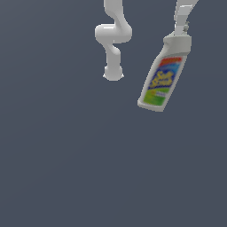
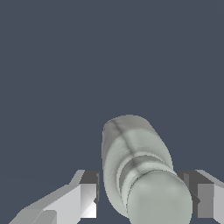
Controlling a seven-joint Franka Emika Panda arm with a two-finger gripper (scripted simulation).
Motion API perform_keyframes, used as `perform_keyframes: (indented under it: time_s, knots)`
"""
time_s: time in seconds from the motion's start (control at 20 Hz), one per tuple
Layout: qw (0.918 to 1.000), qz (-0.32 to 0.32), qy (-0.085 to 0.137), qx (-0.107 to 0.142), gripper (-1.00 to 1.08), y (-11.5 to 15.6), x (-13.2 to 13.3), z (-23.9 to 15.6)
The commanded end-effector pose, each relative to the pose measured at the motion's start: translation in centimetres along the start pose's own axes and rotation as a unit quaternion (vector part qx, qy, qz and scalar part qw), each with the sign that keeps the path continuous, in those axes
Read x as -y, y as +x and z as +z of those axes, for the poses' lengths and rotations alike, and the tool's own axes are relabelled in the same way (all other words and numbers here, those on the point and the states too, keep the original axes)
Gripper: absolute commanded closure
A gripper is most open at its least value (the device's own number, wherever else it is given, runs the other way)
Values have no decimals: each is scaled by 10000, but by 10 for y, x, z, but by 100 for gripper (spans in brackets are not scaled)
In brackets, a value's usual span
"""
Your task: Pick up the object and move it to a goal position.
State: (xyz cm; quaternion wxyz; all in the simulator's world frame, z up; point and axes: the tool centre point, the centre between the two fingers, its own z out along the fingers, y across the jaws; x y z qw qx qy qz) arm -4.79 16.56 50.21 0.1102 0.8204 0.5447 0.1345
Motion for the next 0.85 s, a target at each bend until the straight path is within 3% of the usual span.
perform_keyframes:
  time_s: [0.0, 0.4, 0.8]
  knots:
    - [9997, 56, -241, -85, 108, 15, 8, -37]
    - [9976, 154, -653, -187, 108, 50, 33, -105]
    - [9967, 174, -768, -208, 108, 61, 41, -124]
